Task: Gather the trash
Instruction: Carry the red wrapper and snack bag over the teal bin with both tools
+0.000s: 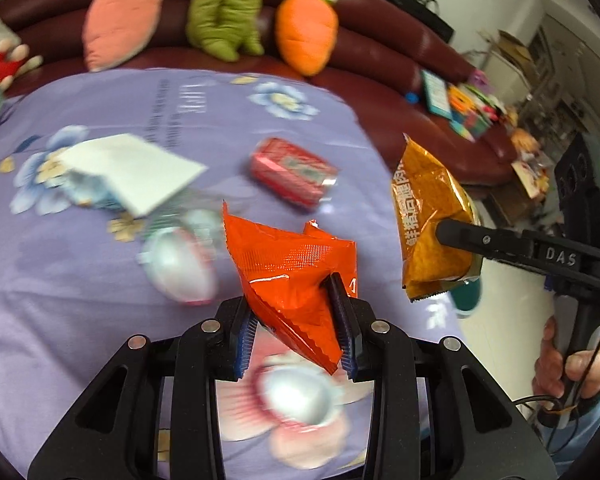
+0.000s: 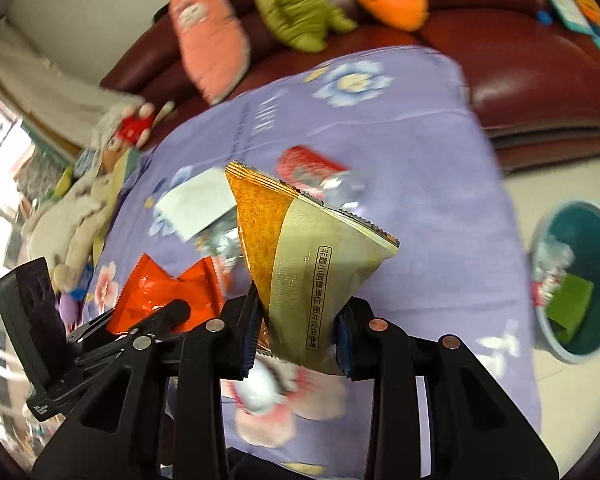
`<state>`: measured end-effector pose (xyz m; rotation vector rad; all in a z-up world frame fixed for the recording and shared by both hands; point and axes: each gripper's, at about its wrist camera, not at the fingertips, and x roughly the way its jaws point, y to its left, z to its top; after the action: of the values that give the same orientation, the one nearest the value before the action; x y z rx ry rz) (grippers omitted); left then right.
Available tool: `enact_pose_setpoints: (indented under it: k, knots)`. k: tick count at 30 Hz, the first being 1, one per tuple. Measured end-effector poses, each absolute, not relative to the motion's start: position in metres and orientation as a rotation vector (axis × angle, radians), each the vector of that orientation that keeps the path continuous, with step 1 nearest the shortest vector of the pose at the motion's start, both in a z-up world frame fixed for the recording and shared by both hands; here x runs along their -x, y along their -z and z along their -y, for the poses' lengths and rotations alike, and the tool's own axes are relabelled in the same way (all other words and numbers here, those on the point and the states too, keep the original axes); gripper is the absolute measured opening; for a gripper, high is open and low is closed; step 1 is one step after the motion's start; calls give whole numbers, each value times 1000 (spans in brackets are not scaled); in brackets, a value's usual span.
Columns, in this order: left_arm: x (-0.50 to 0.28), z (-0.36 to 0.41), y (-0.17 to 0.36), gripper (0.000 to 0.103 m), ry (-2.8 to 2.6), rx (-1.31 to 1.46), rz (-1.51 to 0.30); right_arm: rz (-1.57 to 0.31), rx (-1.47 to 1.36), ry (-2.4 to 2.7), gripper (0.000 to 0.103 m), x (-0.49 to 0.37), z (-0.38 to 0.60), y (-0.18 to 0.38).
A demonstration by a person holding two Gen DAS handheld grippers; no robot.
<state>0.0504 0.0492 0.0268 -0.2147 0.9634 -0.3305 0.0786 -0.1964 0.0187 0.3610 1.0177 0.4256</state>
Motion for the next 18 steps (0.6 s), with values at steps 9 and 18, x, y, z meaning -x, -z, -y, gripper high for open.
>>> enact_pose_setpoints:
  k: [9,18]
  knots:
    - [-62,83,-46,35,507,89,-944,-900,-508,-179,33,-47,360,-18]
    - [-88,197,-25,38,587,-29,-1007,-858,-652,-15,35,-35,472,16]
